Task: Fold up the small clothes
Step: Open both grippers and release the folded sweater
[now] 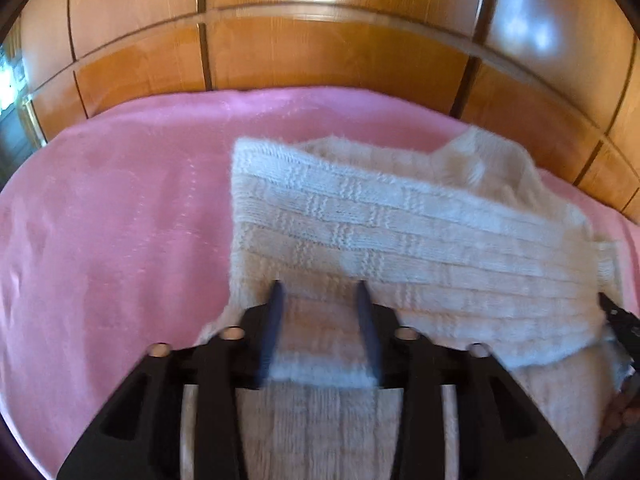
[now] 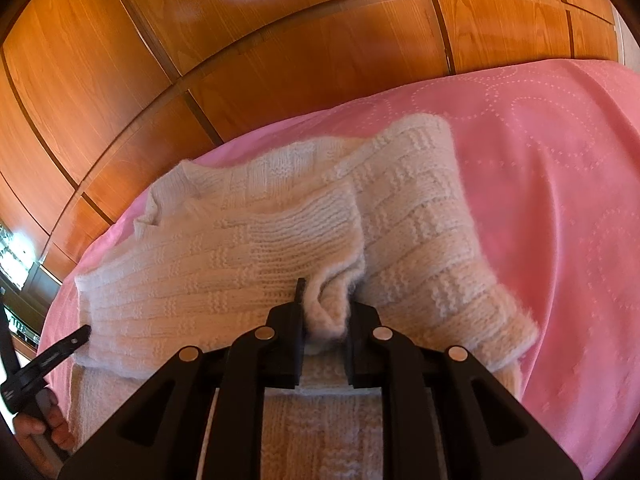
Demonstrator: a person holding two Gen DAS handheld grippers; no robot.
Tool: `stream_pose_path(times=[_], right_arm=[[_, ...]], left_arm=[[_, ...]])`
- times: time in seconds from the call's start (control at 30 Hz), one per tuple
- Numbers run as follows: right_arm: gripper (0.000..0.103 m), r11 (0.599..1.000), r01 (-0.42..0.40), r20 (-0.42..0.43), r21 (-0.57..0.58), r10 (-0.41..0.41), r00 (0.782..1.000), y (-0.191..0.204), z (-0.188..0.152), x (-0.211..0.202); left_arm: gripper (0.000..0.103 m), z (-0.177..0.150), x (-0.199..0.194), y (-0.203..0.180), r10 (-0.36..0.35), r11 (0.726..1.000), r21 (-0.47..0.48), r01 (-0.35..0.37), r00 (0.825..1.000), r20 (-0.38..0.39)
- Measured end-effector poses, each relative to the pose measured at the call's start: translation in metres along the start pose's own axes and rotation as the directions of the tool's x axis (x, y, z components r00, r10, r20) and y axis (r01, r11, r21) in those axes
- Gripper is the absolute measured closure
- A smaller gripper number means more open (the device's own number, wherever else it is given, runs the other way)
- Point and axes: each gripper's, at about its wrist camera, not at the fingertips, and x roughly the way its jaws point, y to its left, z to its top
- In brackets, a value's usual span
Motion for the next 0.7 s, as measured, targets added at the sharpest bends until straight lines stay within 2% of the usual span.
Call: stream_pose_path(times=[0.07,0.23,0.33,0.37,0.4,0.47,0.63,0.7], right_arm=[[0.089,1.0,0.005,0.0,-0.004,-0.005,1.0,0.0,0.0,0.001],[0.088,0.999,0.026,-0.003,-0.021,-0.026,1.0,0.004,0.001,0.002],[0.082,0.997,0.054,-0.015,-0.056,-0.055,0.998,0.012,0.003,0.001],[0.072,0.994,0.067,-0.021,-0.081,-0.069,0.997,0.017,0.004,0.0],[0.047,0.992,0.072,-0.028,-0.102,-0.075,0.997,0.021,0.005,-0.001],[0.021,0.986,0.094,-0.021,-0.135,-0.098,0.995,0.032,0.006,-0.007],[0.021,0.964,0.172,0.085,-0.201,-0.158,0.984,0.054,0.011,-0.032],[0.021,0.963,0.158,0.097,-0.219,-0.139,0.986,0.062,0.012,-0.039]], left_arm=[[0.051,-0.003,-0.019,0.0,-0.01,1.0,-0.015,0.011,0.999,0.033],[0.051,-0.015,-0.05,0.005,-0.015,1.0,-0.021,0.017,0.997,0.07],[0.051,-0.02,-0.064,0.009,-0.006,1.0,-0.012,0.007,0.995,0.097],[0.051,-0.021,-0.066,0.01,-0.005,1.0,-0.006,0.006,0.994,0.106],[0.051,-0.021,-0.067,0.012,-0.006,1.0,-0.001,0.006,0.994,0.111],[0.051,-0.022,-0.071,0.015,-0.009,1.0,0.0,0.01,0.992,0.122],[0.051,-0.021,-0.073,0.016,-0.007,1.0,0.005,0.006,0.991,0.137],[0.051,-0.021,-0.074,0.016,-0.007,1.0,0.004,0.006,0.99,0.14]])
